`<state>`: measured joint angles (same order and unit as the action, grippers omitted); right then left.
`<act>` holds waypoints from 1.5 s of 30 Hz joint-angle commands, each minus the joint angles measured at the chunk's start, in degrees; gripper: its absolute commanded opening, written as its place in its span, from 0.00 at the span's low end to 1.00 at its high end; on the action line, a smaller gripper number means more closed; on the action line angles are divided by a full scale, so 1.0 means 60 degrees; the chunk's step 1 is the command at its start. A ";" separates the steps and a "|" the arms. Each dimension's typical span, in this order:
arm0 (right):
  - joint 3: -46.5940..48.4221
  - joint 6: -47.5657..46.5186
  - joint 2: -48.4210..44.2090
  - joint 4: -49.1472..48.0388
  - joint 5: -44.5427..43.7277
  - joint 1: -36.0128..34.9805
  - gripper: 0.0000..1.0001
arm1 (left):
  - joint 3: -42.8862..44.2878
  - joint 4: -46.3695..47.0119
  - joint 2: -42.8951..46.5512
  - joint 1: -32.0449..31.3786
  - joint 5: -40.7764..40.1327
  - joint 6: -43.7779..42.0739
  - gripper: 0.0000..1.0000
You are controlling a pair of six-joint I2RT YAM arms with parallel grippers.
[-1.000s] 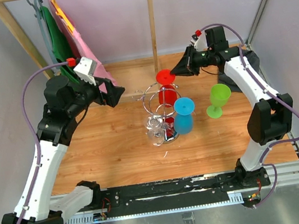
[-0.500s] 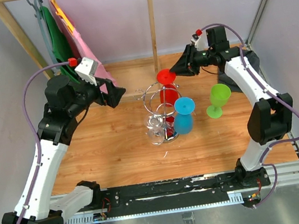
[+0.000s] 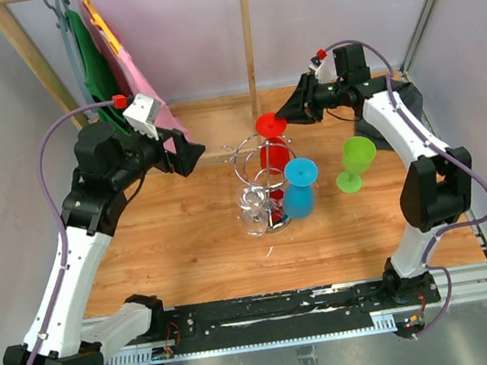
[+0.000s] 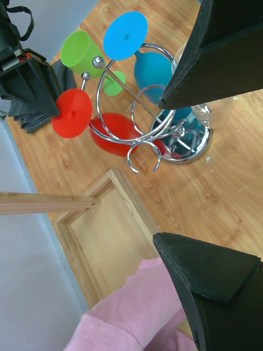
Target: Take the wine glass off the wine glass rack
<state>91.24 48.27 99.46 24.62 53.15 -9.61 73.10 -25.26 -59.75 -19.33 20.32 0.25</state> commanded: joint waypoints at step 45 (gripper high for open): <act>0.0096 0.1388 -0.0277 -0.1529 0.0539 0.0722 0.01 | 0.0052 -0.0100 0.0172 -0.0048 0.0302 -0.0111 0.99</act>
<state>92.99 54.72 100.29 18.09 54.78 -6.61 73.10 -25.89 -59.72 -19.33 21.21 0.21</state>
